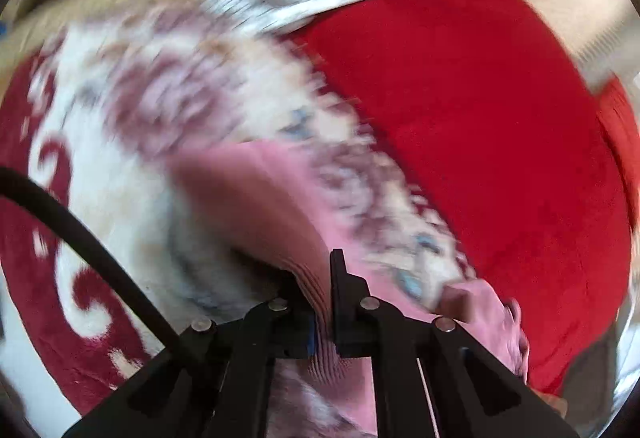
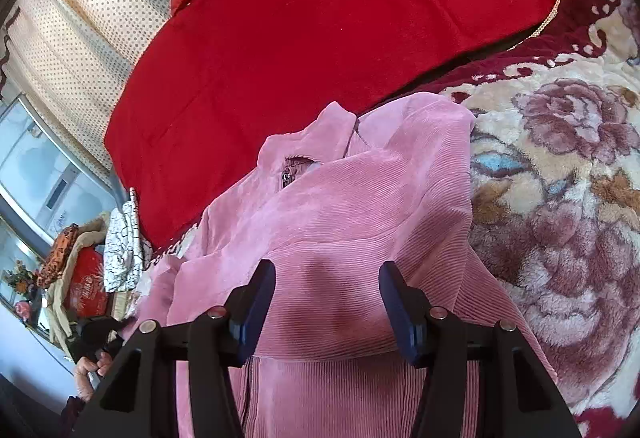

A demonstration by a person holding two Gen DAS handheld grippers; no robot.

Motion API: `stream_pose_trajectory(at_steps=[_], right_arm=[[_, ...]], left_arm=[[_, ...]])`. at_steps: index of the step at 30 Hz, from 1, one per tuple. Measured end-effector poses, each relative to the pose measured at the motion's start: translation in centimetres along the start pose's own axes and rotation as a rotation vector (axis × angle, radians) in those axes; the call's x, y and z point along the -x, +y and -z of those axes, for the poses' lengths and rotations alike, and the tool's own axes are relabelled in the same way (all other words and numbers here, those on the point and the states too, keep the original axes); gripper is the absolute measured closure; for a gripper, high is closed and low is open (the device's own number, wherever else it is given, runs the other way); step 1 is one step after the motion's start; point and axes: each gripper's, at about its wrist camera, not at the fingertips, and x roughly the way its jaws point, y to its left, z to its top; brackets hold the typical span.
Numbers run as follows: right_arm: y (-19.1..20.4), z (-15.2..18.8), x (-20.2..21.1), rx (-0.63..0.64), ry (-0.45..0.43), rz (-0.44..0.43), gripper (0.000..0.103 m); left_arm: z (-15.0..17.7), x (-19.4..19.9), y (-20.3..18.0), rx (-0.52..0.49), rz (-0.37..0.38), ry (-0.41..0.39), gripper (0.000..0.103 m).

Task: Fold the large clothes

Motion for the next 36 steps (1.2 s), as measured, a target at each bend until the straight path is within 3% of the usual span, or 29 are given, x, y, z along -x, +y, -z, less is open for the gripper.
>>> stream_pose_trajectory(at_steps=[4, 8, 13, 14, 16, 17, 18, 20, 23, 29, 36], right_arm=[[-0.5, -0.3, 0.4, -0.026, 0.011, -0.026, 0.046], [-1.5, -0.8, 1.2, -0.072, -0.003, -0.039, 0.046], [-3.0, -1.8, 2.8, -0.125, -0.036, -0.057, 0.046], [-3.3, -2.0, 3.0, -0.132, -0.041, -0.058, 0.046], [-3.9, -2.3, 3.4, -0.157, -0.050, -0.066, 0.045], [-4.2, -2.5, 3.5, -0.170, -0.051, -0.073, 0.045], [-4.5, -2.7, 3.6, -0.178, -0.052, -0.079, 0.045], [-4.8, -2.9, 3.7, -0.193, -0.047, -0.094, 0.045], [-4.9, -3.0, 3.7, -0.201, -0.037, -0.111, 0.045], [-4.5, -3.1, 2.2, -0.205, 0.015, -0.156, 0.045], [-2.1, -2.3, 0.2, -0.134, 0.049, -0.202, 0.044]], left_arm=[[1.1, 3.2, -7.4, -0.221, 0.048, -0.015, 0.097], [4.4, 6.5, -16.3, -0.447, 0.144, -0.023, 0.097], [10.9, 8.6, -25.2, -0.672, 0.314, 0.081, 0.094], [12.5, 8.9, -26.8, -0.719, 0.357, 0.125, 0.090], [15.1, 9.6, -28.7, -0.783, 0.428, 0.195, 0.051], [15.8, 10.0, -29.2, -0.803, 0.449, 0.199, 0.042], [16.4, 10.5, -29.4, -0.821, 0.463, 0.188, 0.034], [16.7, 11.3, -29.3, -0.848, 0.486, 0.155, 0.034], [15.4, 10.6, -28.2, -0.810, 0.433, 0.144, 0.034], [12.2, 5.3, -21.6, -0.686, 0.192, 0.175, 0.034], [12.2, -1.2, -15.5, -0.613, -0.010, 0.256, 0.034]])
